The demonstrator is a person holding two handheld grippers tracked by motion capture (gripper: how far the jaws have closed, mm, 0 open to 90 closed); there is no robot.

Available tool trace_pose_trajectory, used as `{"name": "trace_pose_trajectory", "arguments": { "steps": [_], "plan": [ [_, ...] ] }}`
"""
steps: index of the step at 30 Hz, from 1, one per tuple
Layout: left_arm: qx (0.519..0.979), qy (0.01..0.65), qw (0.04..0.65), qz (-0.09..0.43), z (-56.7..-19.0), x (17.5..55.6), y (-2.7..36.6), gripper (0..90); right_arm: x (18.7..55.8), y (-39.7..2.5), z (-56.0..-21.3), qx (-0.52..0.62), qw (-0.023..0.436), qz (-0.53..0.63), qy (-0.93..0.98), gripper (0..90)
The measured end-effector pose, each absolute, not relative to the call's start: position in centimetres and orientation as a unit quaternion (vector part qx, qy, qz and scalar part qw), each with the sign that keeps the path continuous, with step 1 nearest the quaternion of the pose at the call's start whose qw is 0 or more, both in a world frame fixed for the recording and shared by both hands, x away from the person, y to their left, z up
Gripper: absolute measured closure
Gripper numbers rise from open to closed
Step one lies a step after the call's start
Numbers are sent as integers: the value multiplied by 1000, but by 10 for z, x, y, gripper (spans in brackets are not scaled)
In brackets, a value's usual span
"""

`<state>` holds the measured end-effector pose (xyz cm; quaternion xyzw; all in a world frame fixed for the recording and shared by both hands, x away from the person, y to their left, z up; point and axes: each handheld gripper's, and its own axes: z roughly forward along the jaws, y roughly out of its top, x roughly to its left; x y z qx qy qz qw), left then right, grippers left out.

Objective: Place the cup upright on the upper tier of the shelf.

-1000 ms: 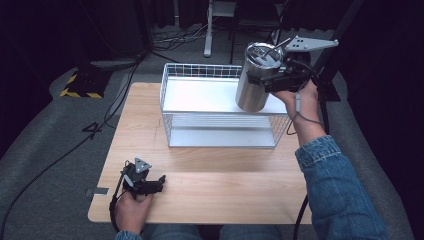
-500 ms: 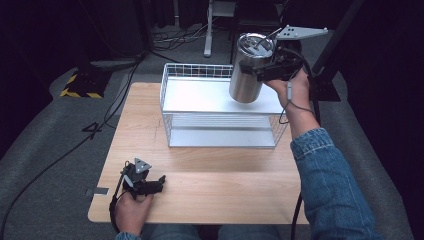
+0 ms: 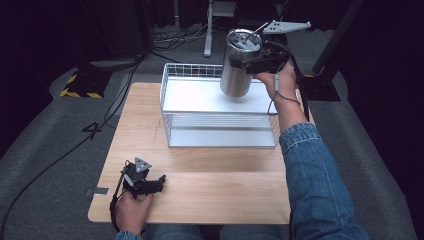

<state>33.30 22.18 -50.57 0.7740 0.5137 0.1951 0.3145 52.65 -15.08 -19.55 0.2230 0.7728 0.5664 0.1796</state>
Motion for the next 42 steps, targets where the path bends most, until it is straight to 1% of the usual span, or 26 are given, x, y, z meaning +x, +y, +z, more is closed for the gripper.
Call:
{"name": "trace_pose_trajectory", "arguments": {
  "steps": [12,29,42],
  "plan": [
    [772,516,315,195,-506,334,221,107,538,-140,-211,230,165,557,781,38],
    [772,516,315,195,-506,334,221,107,544,-134,-227,238,145,538,795,37],
    [773,516,314,193,-505,334,221,107,544,-135,-234,231,148,549,789,30]
  ]
}}
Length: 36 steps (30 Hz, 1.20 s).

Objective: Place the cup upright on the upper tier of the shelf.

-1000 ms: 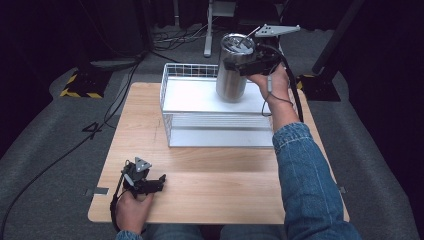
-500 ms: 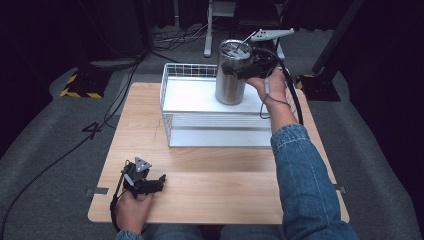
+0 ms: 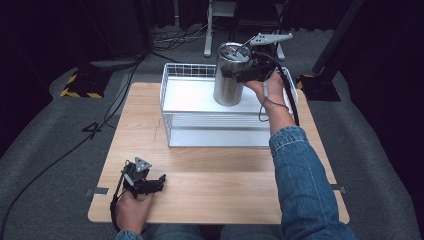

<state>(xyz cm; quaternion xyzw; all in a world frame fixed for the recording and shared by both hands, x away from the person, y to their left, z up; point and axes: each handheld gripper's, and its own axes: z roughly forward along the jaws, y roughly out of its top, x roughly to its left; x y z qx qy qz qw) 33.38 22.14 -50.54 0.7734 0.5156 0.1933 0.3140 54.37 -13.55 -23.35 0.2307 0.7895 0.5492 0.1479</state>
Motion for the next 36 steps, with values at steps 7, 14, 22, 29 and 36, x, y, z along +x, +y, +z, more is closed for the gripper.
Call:
{"name": "trace_pose_trajectory", "arguments": {
  "steps": [7,14,22,29,36],
  "plan": [
    [773,516,314,194,-505,334,221,107,542,-136,-231,228,152,563,780,0],
    [773,516,314,196,-506,335,221,107,535,-141,-226,225,164,562,779,0],
    [772,517,314,195,-506,336,221,107,518,-158,-217,220,182,553,783,0],
    [772,517,315,195,-506,336,221,107,497,-175,-206,217,191,555,780,0],
    [771,518,315,194,-506,336,221,107,472,-195,-204,218,195,557,777,0]
  ]
}}
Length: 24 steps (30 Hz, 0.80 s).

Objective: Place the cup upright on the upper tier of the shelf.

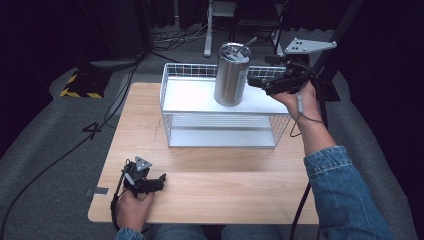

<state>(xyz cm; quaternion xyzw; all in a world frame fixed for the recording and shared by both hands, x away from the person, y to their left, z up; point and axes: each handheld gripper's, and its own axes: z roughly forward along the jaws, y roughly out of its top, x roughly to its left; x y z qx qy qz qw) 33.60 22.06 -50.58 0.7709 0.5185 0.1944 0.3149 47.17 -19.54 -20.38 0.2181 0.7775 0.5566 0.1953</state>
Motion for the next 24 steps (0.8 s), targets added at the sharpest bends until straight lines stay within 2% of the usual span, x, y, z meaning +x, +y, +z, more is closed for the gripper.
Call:
{"name": "trace_pose_trajectory", "arguments": {
  "steps": [11,24],
  "plan": [
    [771,518,314,195,-506,336,221,107,442,-223,-206,215,208,556,775,0],
    [771,518,314,196,-506,337,221,107,408,-262,-228,232,226,543,775,0]
  ]
}}
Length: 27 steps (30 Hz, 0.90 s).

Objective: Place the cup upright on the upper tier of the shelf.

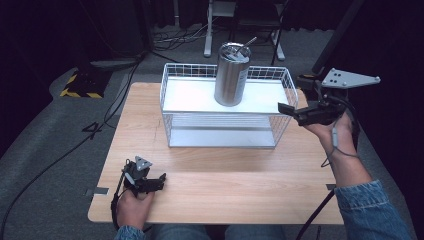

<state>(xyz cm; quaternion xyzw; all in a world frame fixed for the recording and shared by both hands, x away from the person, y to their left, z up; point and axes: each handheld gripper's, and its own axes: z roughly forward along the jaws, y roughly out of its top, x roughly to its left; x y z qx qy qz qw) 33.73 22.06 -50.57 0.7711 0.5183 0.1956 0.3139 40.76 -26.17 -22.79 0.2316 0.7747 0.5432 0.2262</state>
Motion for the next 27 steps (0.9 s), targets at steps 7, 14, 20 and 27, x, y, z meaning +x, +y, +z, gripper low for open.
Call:
{"name": "trace_pose_trajectory", "arguments": {
  "steps": [7,14,20,27],
  "plan": [
    [771,518,314,196,-506,337,221,107,392,-281,-248,252,233,535,772,0],
    [771,518,314,196,-506,337,221,107,382,-293,-269,281,259,515,767,0],
    [771,518,314,196,-506,337,221,107,378,-299,-289,297,254,498,774,0],
    [771,518,314,196,-506,337,221,107,375,-310,-324,314,226,486,784,0]
  ]
}}
